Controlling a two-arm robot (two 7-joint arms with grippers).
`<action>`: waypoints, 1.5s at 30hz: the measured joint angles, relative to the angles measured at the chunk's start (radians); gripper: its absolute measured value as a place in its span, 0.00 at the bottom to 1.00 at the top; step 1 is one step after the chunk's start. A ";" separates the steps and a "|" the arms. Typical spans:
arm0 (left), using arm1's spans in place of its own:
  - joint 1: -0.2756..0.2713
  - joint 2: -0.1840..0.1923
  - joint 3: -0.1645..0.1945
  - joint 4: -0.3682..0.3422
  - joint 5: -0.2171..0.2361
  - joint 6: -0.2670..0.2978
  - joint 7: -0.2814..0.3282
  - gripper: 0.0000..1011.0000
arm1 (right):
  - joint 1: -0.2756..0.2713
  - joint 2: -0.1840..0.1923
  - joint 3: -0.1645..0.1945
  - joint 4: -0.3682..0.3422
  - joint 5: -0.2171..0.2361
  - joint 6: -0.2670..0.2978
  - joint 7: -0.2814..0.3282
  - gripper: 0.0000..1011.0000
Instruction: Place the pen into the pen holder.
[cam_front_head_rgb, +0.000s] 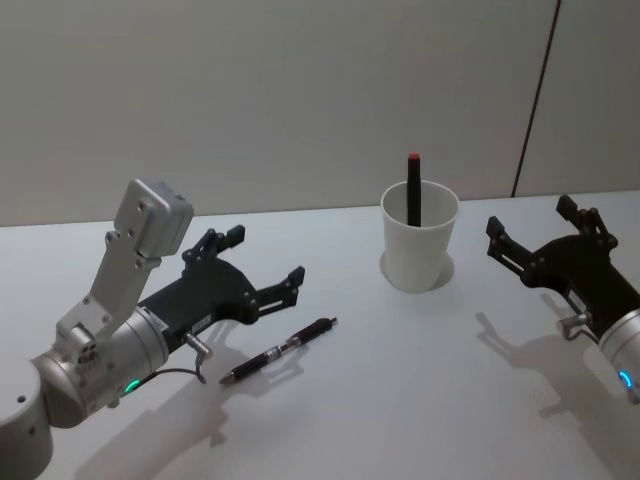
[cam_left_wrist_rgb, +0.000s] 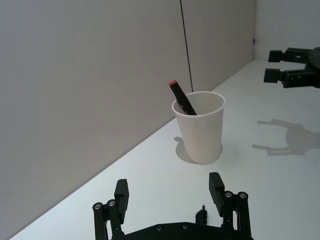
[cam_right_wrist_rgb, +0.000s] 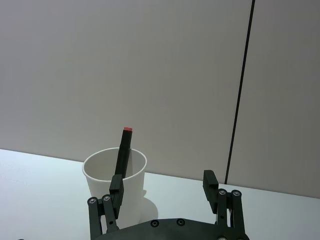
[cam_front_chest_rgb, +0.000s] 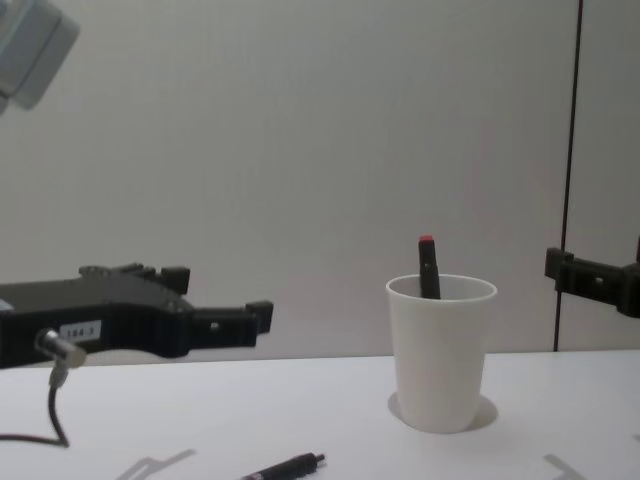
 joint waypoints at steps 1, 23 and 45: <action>0.003 0.008 -0.002 -0.005 -0.004 0.012 -0.011 0.99 | 0.000 0.000 0.000 0.000 0.000 0.000 0.000 0.99; 0.009 0.052 -0.001 -0.004 -0.006 0.177 -0.150 0.99 | 0.000 0.000 0.000 0.000 0.000 0.000 0.000 0.99; -0.045 0.017 0.013 0.056 -0.011 0.341 -0.217 0.99 | 0.000 0.000 0.000 0.000 0.000 0.000 0.000 0.99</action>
